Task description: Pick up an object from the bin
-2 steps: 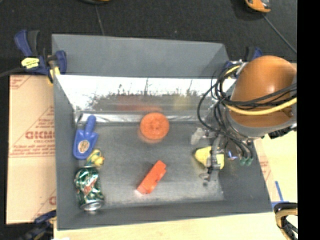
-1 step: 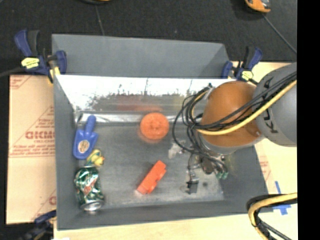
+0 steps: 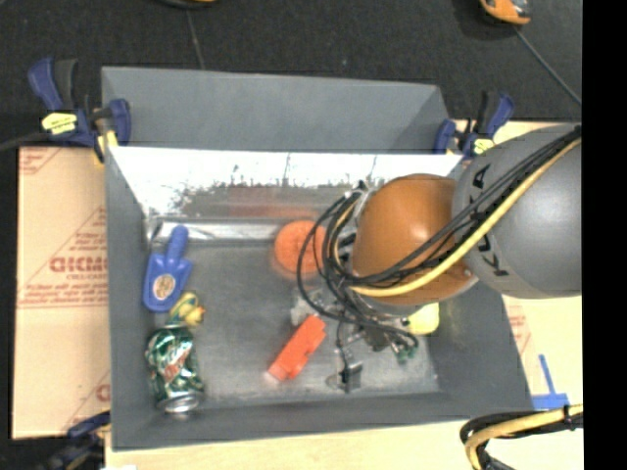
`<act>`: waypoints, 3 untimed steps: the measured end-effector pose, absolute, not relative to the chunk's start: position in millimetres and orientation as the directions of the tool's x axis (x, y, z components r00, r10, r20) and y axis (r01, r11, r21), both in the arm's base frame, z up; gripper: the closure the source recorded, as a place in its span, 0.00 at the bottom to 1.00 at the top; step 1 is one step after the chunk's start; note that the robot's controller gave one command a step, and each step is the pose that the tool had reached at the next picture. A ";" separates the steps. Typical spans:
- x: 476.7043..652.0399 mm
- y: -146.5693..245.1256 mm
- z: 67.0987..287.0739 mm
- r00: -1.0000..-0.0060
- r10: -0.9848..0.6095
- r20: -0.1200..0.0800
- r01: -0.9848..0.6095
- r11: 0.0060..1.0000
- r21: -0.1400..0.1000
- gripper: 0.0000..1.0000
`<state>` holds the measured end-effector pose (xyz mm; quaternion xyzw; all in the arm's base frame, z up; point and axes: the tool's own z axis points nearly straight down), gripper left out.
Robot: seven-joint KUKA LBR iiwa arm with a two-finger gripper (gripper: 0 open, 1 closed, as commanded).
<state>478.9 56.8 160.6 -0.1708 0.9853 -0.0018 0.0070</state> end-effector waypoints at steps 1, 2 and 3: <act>489.8 70.9 155.0 -0.882 -0.471 -0.007 -0.471 0.882 -0.007 0.00; 522.5 58.0 68.7 -0.758 -0.652 -0.012 -0.652 0.758 -0.012 0.00; 524.6 66.0 72.2 -0.598 -0.802 -0.018 -0.801 0.598 -0.023 1.00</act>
Offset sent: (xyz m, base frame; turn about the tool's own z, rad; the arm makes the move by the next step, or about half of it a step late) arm 0.0426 0.0015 -0.0906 -0.3676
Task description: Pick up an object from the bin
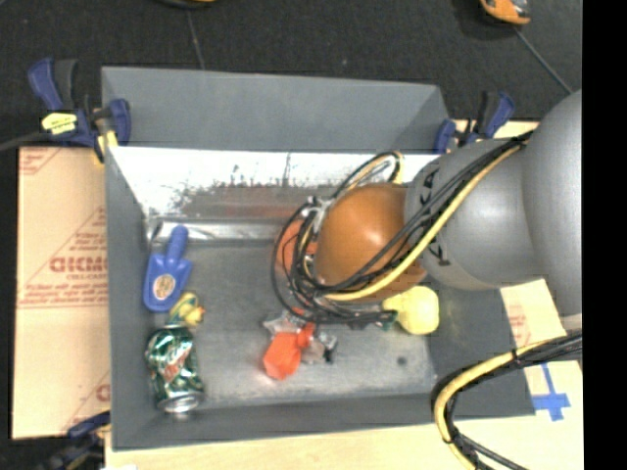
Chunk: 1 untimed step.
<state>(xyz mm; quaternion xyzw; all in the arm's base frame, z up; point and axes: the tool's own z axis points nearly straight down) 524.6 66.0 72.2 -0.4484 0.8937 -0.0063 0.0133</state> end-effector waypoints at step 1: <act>524.6 66.0 72.2 -0.598 -0.801 -0.018 -0.801 0.598 -0.023 1.00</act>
Offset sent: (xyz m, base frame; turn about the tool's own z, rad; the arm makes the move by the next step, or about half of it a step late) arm -0.0001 0.0001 0.1014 0.0003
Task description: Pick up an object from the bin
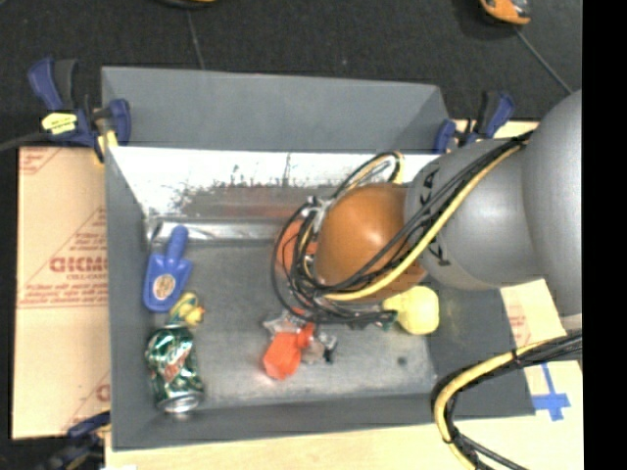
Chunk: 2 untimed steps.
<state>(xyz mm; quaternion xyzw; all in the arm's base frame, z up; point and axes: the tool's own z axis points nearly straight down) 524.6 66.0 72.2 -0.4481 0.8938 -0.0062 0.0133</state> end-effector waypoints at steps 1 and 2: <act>520.9 65.7 109.4 -0.600 -0.800 -0.011 -0.800 0.600 -0.015 1.00; 522.6 65.4 132.8 -0.602 -0.798 -0.015 -0.798 0.602 -0.018 1.00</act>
Offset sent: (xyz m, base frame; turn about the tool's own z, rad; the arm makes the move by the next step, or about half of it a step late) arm -0.0041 -0.0002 0.0586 0.0012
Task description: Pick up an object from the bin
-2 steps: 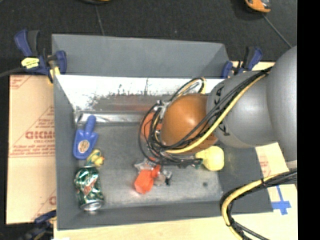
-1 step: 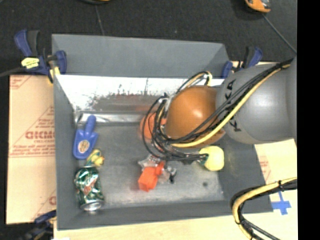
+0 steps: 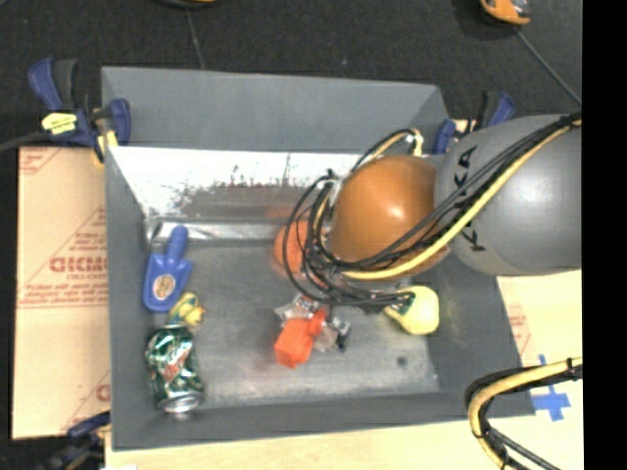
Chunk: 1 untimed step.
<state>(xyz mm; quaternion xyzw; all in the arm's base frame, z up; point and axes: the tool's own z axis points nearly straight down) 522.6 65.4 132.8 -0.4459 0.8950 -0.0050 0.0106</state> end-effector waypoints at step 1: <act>522.2 65.3 130.9 -0.603 -0.798 -0.013 -0.798 0.603 -0.016 1.00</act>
Offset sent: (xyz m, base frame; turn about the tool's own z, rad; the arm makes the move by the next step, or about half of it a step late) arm -0.0021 0.0003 -0.0006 -0.0036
